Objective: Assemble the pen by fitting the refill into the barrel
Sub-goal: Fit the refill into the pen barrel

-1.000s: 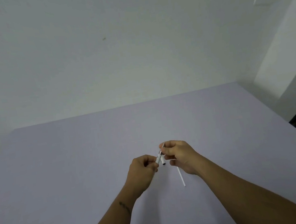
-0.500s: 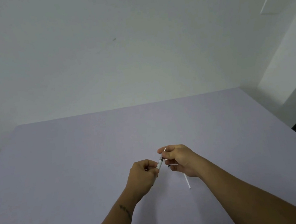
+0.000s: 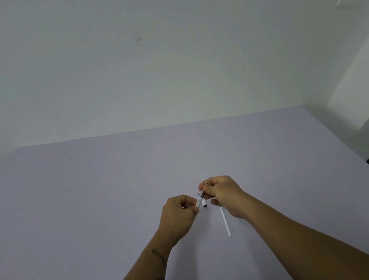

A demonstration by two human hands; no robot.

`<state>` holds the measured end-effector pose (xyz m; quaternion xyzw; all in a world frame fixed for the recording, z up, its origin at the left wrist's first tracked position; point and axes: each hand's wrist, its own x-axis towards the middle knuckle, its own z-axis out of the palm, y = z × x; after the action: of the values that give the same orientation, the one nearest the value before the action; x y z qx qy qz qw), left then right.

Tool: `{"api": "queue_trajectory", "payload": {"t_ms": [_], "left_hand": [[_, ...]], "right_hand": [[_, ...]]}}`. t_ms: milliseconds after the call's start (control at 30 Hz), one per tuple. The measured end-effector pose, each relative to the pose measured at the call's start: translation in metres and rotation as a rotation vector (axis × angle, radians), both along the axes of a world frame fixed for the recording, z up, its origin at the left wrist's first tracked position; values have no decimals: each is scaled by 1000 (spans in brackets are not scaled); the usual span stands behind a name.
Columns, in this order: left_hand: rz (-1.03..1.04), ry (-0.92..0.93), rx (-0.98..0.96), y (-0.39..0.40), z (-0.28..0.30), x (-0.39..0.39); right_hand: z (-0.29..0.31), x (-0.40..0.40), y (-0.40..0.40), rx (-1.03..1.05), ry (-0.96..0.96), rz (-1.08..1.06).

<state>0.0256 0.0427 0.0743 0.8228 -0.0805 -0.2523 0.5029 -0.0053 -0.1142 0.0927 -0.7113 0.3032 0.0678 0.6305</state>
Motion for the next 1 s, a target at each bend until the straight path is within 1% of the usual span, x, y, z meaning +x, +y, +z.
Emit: {"api": "queue_trajectory", "payload": {"t_ms": [100, 200, 333, 600, 833, 1000], "left_hand": [[14, 7, 20, -4, -2, -2], [22, 21, 24, -7, -2, -3], [46, 48, 22, -7, 1, -1], [37, 82, 2, -2, -2, -7], [0, 87, -10, 8, -1, -11], [-25, 48, 0, 16, 1, -15]], "right_hand": [[-1, 0, -9, 41, 32, 57], [-3, -1, -14, 73, 63, 60], [-5, 1, -15, 27, 80, 53], [-2, -7, -7, 67, 47, 99], [-5, -20, 0, 122, 2, 19], [-1, -24, 13, 89, -24, 12]]}}
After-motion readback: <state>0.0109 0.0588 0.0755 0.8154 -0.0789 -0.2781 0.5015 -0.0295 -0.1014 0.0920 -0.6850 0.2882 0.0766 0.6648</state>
